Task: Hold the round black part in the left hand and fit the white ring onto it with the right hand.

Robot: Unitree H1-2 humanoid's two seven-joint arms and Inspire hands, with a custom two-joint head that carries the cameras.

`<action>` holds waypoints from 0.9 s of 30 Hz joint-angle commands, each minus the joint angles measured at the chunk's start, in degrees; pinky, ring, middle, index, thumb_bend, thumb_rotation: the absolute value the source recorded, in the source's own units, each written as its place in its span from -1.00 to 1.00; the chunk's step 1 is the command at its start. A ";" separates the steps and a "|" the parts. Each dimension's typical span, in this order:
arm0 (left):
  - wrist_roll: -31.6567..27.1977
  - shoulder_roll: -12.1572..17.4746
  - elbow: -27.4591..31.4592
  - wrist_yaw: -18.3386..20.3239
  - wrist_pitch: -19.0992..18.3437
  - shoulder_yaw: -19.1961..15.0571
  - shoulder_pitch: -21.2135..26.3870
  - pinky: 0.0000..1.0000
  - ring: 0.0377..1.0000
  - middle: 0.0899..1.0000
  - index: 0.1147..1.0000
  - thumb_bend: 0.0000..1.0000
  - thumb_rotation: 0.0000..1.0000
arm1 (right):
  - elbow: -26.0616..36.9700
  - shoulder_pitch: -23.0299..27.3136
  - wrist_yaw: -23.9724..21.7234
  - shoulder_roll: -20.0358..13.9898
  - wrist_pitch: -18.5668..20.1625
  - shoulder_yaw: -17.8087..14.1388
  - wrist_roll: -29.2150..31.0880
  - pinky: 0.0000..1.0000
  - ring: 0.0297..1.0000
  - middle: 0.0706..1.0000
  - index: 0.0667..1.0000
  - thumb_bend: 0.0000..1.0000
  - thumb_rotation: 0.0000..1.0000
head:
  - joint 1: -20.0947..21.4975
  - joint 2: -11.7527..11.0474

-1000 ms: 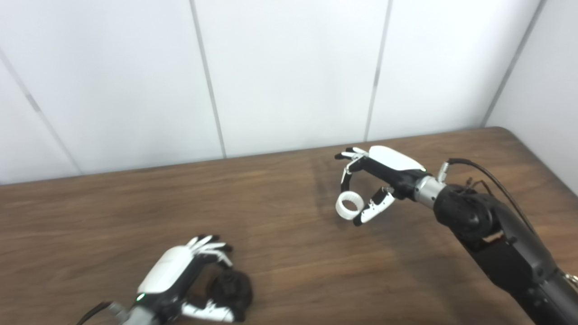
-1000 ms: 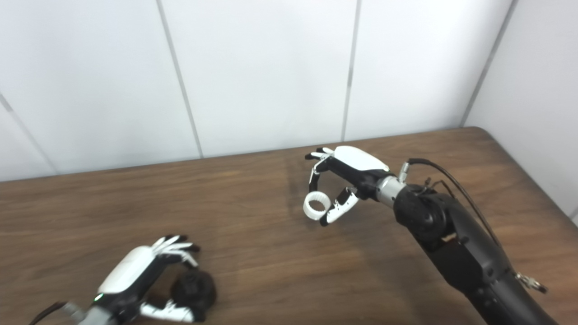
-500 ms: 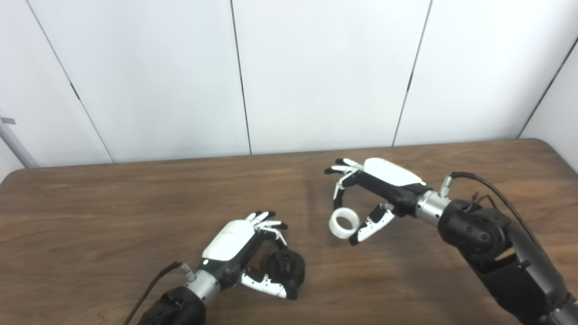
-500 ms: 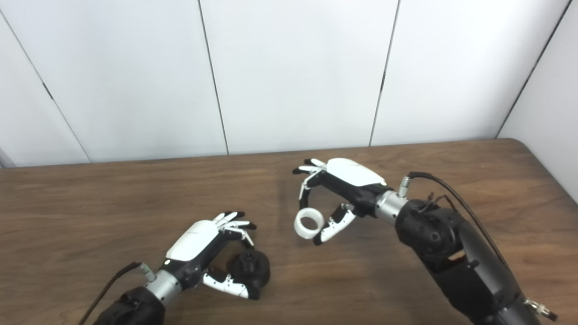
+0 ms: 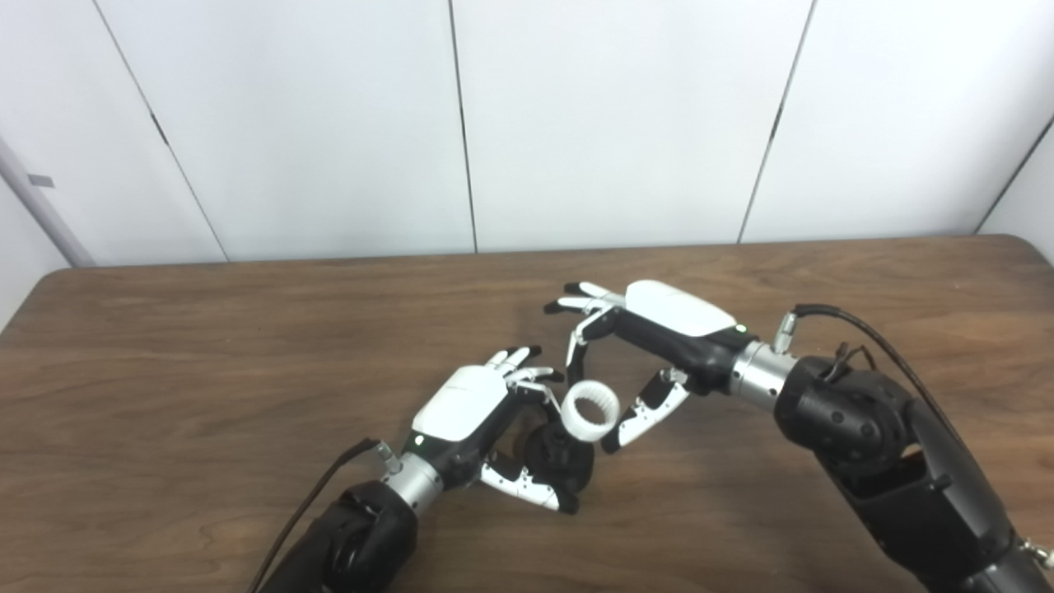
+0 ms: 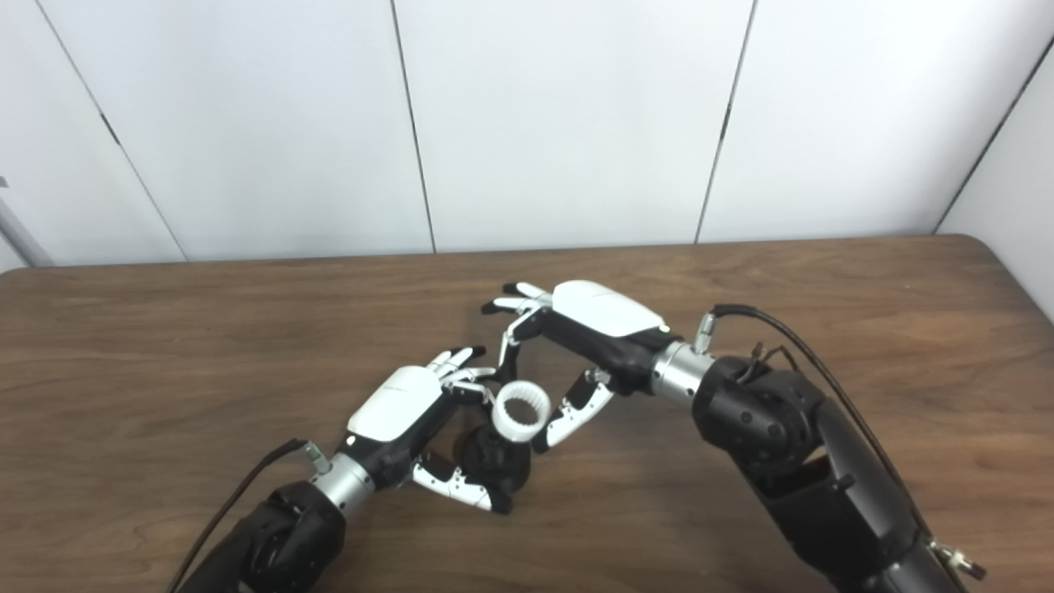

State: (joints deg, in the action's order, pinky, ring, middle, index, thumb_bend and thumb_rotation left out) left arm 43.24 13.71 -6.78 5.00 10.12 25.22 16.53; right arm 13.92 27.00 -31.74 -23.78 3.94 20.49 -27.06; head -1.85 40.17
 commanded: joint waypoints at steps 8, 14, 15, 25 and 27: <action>1.38 0.81 -1.55 1.34 -0.38 1.68 0.56 1.00 0.98 0.69 -0.18 0.04 -0.91 | 2.49 0.89 -0.48 2.00 -1.73 1.01 1.24 0.90 1.00 0.84 -0.12 0.04 -0.74 | -0.12 0.31; 1.17 0.81 -0.44 2.02 -0.97 1.84 0.36 1.00 0.98 0.69 -0.18 0.04 -0.91 | 2.95 0.44 -0.85 2.19 -1.72 1.55 1.45 0.89 1.00 0.84 -0.13 0.04 -0.74 | -0.30 0.84; 1.13 0.79 -0.26 2.04 -1.00 1.84 0.30 1.00 0.98 0.69 -0.18 0.04 -0.91 | 3.07 0.29 -0.96 2.15 -1.65 1.64 1.45 0.88 1.00 0.84 -0.13 0.04 -0.74 | -0.36 0.94; 0.36 1.11 1.93 2.98 -1.70 1.69 -0.54 1.00 0.99 0.69 -0.18 0.04 -0.91 | 2.33 -0.57 -1.67 2.25 -1.54 2.16 0.94 0.89 1.00 0.84 -0.13 0.04 -0.75 | -0.03 1.00; 0.22 1.20 2.24 3.13 -1.77 1.70 -0.67 1.00 1.00 0.69 -0.18 0.04 -0.91 | 2.18 -0.49 -1.61 2.18 -1.69 2.04 0.94 0.90 1.00 0.84 -0.13 0.04 -0.74 | 0.16 0.88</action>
State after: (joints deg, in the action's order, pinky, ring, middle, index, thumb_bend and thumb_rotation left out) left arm 43.04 14.05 -5.30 5.94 8.53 26.14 16.50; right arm 15.27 24.52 -33.86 -21.44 3.87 23.22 -26.57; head -1.67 41.05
